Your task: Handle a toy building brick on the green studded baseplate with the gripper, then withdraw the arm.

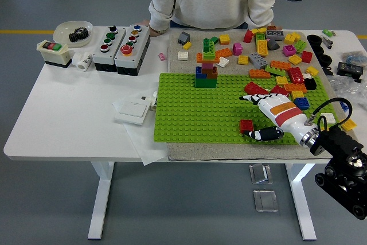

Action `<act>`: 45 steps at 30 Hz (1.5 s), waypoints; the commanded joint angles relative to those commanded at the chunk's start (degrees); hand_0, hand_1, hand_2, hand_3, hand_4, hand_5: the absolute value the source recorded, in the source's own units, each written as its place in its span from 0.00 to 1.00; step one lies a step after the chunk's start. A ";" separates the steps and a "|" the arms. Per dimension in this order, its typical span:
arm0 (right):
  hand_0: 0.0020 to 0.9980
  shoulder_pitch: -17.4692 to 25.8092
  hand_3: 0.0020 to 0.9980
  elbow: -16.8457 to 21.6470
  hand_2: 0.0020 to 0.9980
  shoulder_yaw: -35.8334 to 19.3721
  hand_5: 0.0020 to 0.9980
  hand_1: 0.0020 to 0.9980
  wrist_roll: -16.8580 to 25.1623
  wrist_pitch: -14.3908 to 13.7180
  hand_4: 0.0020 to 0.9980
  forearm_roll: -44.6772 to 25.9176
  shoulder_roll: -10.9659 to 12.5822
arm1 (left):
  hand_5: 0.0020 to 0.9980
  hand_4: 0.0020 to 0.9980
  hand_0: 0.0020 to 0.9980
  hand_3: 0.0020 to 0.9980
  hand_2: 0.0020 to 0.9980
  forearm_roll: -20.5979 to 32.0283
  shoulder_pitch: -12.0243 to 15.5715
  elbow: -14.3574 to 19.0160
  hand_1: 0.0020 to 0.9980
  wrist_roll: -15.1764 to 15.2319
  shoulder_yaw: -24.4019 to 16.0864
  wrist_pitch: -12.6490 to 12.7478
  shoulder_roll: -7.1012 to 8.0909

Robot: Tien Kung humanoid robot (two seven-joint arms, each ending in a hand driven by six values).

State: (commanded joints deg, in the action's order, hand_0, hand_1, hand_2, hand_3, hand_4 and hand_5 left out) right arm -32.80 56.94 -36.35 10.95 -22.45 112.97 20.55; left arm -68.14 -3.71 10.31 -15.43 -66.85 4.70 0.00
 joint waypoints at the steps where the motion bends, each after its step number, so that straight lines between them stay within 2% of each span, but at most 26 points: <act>1: 0.67 -0.01 0.88 -0.07 0.81 0.01 0.32 0.69 0.00 0.01 0.89 0.00 -0.04 | 0.63 0.59 0.78 0.57 0.69 -0.09 0.02 0.00 0.72 -0.01 -0.05 -0.01 0.00; 15: 0.67 0.08 0.88 0.01 0.81 -0.13 0.32 0.70 -0.21 0.36 0.89 0.14 0.09 | 0.63 0.59 0.78 0.57 0.69 -0.30 0.09 0.00 0.72 -0.01 -0.12 -0.06 0.00; 26: 0.67 1.07 0.87 7.08 0.80 0.19 0.32 0.70 -0.37 0.38 0.89 -1.02 2.80 | 0.63 0.59 0.78 0.57 0.69 -0.22 -0.10 0.00 0.72 0.07 -0.28 -0.07 0.00; 30: 0.67 1.47 0.87 10.55 0.80 0.77 0.32 0.70 1.39 0.53 0.89 -2.59 4.00 | 0.63 0.59 0.78 0.57 0.69 -0.31 -0.13 0.00 0.72 0.06 -0.38 -0.08 0.00; 31: 0.60 1.42 0.59 11.08 0.72 1.05 0.37 0.65 1.94 0.69 0.79 -2.72 4.31 | 0.63 0.59 0.78 0.57 0.69 -0.28 -0.14 0.00 0.72 0.06 -0.40 -0.06 0.00; 36: 0.60 0.80 0.59 11.38 0.72 2.29 0.37 0.65 3.35 1.81 0.79 -2.68 5.16 | 0.63 0.59 0.78 0.57 0.69 -0.21 -0.16 0.00 0.72 0.04 -0.42 -0.05 0.00; 37: 0.65 0.76 0.55 11.35 0.72 2.35 0.51 0.66 3.38 1.88 0.77 -2.67 5.18 | 0.63 0.59 0.78 0.57 0.69 -0.22 -0.16 0.00 0.73 0.03 -0.42 -0.05 0.00; 42: 0.65 0.24 0.55 10.93 0.72 3.47 0.51 0.66 3.52 3.03 0.77 -2.14 5.39 | 0.63 0.59 0.78 0.57 0.69 0.01 -0.13 0.00 0.73 0.02 -0.29 -0.05 0.00; 43: 0.69 0.12 0.56 10.82 0.73 3.74 0.52 0.68 3.42 3.30 0.78 -1.96 5.40 | 0.63 0.59 0.78 0.58 0.69 0.01 -0.15 0.00 0.72 0.01 -0.26 -0.06 0.00; 45: 0.69 -0.09 0.56 10.55 0.73 4.25 0.52 0.68 3.25 3.67 0.78 -1.60 5.45 | 0.63 0.59 0.78 0.58 0.69 0.15 -0.17 0.00 0.72 0.02 -0.10 -0.10 0.00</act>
State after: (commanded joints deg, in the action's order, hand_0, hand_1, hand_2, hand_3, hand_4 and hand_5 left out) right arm -32.89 67.49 -32.11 14.19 -18.78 111.37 26.00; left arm -67.99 -3.88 10.31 -15.40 -66.95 4.60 0.00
